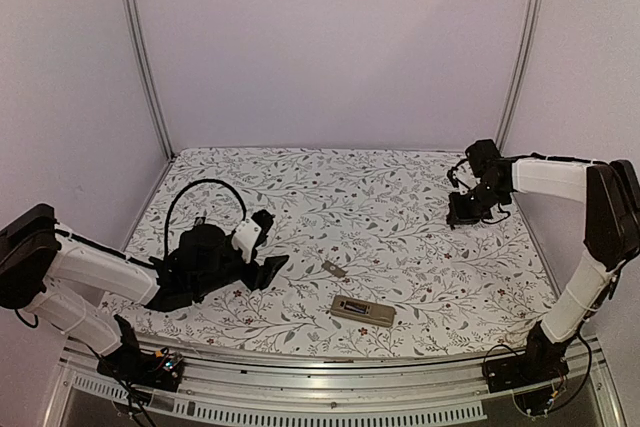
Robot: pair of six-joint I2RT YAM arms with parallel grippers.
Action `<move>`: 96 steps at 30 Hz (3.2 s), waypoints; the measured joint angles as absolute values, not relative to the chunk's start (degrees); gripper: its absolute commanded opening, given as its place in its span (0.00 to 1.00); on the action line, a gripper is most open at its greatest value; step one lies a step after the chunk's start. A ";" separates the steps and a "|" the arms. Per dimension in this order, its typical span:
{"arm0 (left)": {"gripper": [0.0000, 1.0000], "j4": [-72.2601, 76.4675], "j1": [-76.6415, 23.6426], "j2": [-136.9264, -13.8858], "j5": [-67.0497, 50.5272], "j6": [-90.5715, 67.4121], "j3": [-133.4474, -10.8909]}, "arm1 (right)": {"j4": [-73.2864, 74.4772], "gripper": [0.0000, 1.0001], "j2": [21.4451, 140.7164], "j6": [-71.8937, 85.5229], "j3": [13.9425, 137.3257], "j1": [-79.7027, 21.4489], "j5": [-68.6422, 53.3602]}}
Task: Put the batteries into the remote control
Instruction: Pick up the battery at the center of the board, then pass from the right arm to the left
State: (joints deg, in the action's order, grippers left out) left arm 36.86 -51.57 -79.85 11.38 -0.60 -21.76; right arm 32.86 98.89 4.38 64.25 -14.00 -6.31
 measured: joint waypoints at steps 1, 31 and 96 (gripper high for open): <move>0.70 36.67 -51.57 -79.83 11.35 -0.60 -21.85 | 32.21 0.00 96.73 4.84 64.05 -14.26 -7.68; 0.63 52.90 -58.19 -81.28 -10.24 9.26 -47.35 | -28.97 0.00 67.24 -2.26 54.94 -52.36 -25.04; 0.00 51.46 -60.47 -87.74 -14.09 6.04 -54.52 | -28.21 0.41 67.40 -6.02 50.98 -52.93 -19.33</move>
State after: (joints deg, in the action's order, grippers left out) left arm 51.46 -60.47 -87.74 -14.09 6.04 -54.52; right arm -28.21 67.40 -6.02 50.98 -52.93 -19.33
